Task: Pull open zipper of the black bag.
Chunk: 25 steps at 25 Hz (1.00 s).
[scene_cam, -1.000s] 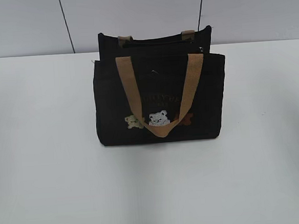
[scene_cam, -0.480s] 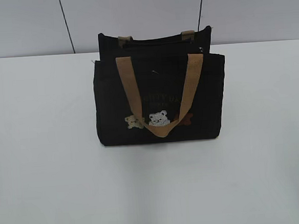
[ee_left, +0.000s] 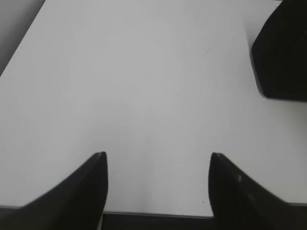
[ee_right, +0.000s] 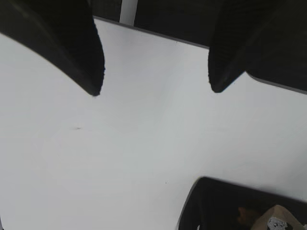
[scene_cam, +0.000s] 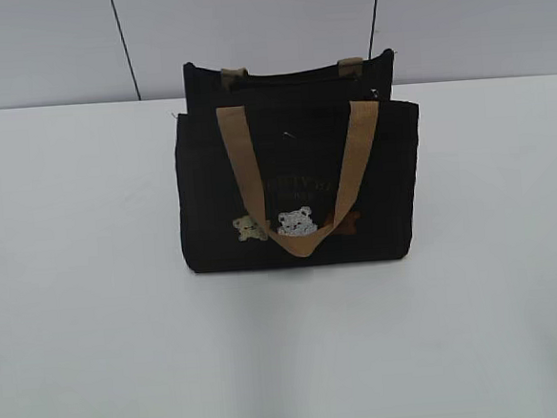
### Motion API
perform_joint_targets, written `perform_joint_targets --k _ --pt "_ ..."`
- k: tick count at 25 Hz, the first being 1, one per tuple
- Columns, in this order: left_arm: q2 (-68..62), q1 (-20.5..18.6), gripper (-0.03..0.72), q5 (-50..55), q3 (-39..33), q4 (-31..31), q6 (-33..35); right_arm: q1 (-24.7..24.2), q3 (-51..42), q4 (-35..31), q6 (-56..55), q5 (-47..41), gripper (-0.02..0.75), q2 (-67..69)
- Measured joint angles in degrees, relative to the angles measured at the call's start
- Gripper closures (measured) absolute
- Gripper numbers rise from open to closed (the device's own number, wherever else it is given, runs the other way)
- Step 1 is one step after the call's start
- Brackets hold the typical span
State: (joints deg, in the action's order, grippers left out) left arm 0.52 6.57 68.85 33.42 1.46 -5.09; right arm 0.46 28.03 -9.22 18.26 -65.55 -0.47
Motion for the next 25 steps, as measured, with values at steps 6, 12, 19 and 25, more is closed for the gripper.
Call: perform_joint_targets --k 6,12,19,25 --pt "0.06 0.0 0.195 -6.34 -1.88 -1.46 2.15 0.0 -1.14 0.45 -0.51 2.21 0.223 0.0" --pt "0.06 0.0 0.199 -7.51 -2.46 -1.46 2.42 0.0 -1.14 0.92 -1.53 2.52 0.223 0.0" --pt "0.06 0.0 0.2 -7.56 -2.46 -1.46 2.55 0.0 -1.14 5.2 -7.59 2.52 0.223 0.0" --pt "0.06 0.0 0.209 -7.67 -2.46 -1.46 2.55 0.0 -1.14 5.64 -8.35 2.58 0.223 0.0"
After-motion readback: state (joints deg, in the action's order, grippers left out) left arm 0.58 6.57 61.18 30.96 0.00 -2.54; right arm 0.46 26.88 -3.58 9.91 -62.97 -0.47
